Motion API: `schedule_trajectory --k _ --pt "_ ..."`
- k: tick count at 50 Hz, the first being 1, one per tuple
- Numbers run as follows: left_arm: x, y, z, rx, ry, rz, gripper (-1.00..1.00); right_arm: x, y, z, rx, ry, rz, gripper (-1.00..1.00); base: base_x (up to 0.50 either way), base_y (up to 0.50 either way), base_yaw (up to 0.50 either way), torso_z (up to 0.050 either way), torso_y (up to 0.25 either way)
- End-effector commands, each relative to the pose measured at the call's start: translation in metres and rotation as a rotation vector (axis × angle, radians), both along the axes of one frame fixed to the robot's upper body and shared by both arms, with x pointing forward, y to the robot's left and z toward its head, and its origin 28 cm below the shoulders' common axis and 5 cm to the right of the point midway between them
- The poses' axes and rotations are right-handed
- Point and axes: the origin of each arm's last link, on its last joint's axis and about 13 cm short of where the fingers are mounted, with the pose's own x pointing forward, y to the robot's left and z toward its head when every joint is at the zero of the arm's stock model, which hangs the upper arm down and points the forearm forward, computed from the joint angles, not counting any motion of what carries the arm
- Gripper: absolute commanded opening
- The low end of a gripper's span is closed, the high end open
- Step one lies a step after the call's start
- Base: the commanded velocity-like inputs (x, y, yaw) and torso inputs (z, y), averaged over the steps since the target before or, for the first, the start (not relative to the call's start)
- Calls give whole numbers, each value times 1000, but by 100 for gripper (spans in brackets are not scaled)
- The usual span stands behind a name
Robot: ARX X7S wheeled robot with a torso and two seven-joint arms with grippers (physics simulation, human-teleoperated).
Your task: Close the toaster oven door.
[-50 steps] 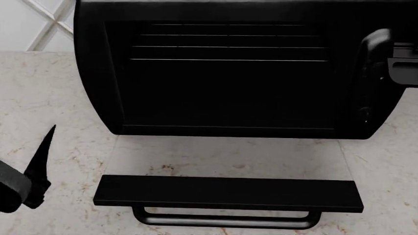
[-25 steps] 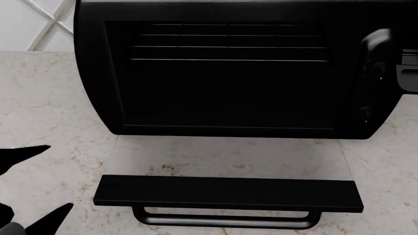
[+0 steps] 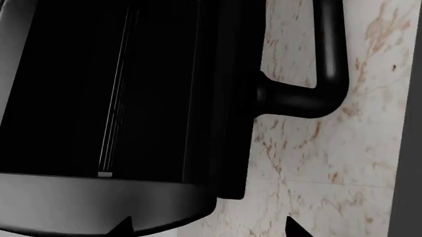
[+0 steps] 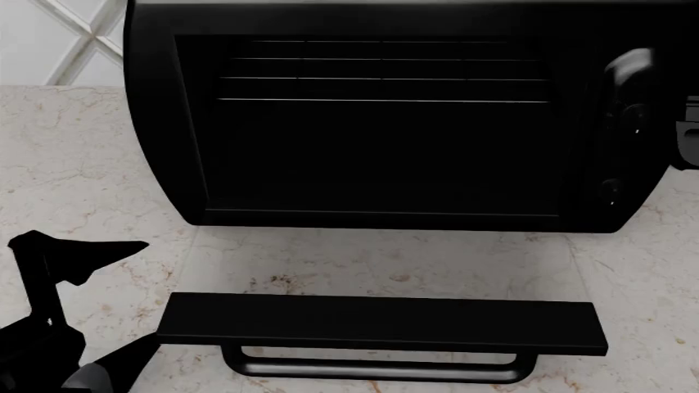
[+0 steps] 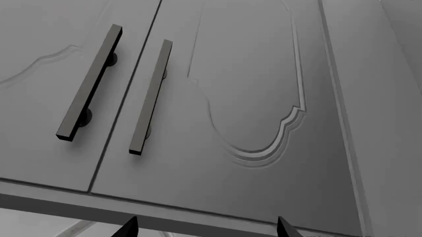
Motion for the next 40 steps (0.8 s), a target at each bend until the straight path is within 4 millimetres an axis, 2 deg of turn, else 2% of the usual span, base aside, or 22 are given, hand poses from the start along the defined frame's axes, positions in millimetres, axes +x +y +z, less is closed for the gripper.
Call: schedule_trajectory --k 1,6,11,16,24,33,40 --pt "16 -13 -3 26 6 -57 100 -2 -2 -2 6 -2 -9 100 0 0 0 0 0" --pt "22 -20 -4 46 3 -94 100 -2 -3 -2 10 -1 -16 100 0 0 -1 0 0" --pt "26 -25 2 -11 -54 -108 100 -3 -3 0 7 -6 -14 100 0 0 -1 0 0" --pt "27 -38 0 -153 -89 -114 100 -5 -3 2 6 -8 -16 100 0 0 0 0 0" --pt "19 -46 -3 -360 -145 -13 100 -7 -2 3 7 -10 -17 100 0 0 0 0 0" --pt "10 -50 -10 -481 -199 70 100 -8 -2 2 6 -12 -17 100 0 0 -1 0 0" --pt "7 -55 -4 -640 -281 128 100 -9 -2 6 2 -20 -17 100 0 0 -1 0 0"
